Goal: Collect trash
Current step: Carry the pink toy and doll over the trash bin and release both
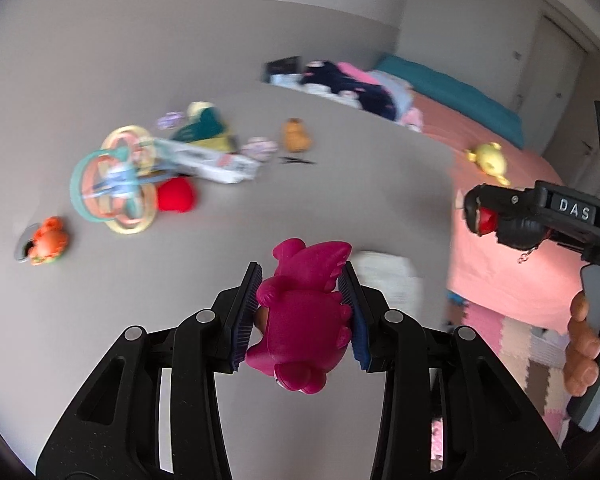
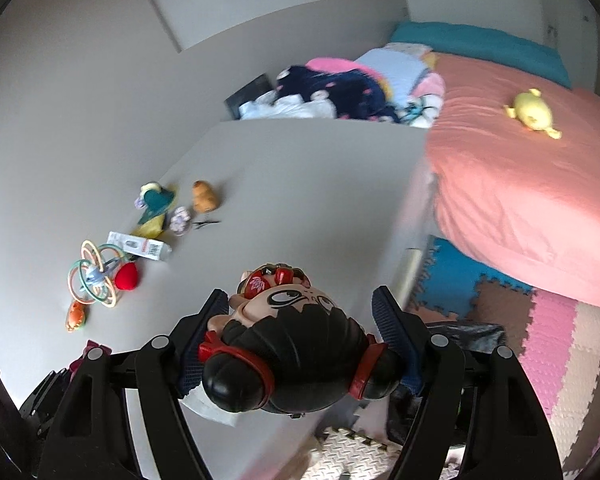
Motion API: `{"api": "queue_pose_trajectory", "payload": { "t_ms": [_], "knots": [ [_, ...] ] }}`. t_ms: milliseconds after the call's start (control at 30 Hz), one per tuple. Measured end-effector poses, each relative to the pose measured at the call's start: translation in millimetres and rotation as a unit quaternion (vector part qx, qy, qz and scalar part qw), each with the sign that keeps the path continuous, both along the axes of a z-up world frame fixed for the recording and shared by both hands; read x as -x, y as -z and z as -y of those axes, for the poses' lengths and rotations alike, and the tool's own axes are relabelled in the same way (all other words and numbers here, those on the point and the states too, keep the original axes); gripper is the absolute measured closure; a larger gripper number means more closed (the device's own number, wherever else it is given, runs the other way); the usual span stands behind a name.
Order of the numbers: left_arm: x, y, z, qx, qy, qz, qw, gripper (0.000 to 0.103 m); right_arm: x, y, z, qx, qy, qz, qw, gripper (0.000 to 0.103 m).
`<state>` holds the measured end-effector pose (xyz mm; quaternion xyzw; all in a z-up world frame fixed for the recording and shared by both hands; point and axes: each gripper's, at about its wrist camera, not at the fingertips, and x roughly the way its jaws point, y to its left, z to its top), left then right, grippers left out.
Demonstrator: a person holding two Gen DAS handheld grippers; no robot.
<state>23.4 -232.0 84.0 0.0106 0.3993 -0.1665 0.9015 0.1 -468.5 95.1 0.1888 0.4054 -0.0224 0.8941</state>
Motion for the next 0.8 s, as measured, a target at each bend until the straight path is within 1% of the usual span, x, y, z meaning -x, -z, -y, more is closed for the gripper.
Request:
{"api": "queue_pose_trajectory", "payload": {
  "t_ms": [133, 333, 533, 800],
  "knots": [
    [17, -2, 46, 0.001, 0.043, 0.004, 0.9991, 0.064, 29, -3, 31, 0.005, 0.024, 0.004, 1.000, 0.028],
    [48, 5, 117, -0.010, 0.109, -0.001, 0.9940, 0.064, 75, -1, 81, 0.009, 0.068, 0.007, 0.998, 0.028],
    [74, 33, 176, -0.024, 0.164, -0.028, 0.9858, 0.064, 110, 14, 119, 0.014, 0.106, -0.007, 0.994, 0.028],
    [93, 63, 226, -0.026, 0.209, -0.067, 0.9753, 0.064, 134, 43, 155, 0.011, 0.138, -0.036, 0.990, 0.028]
  ]
}}
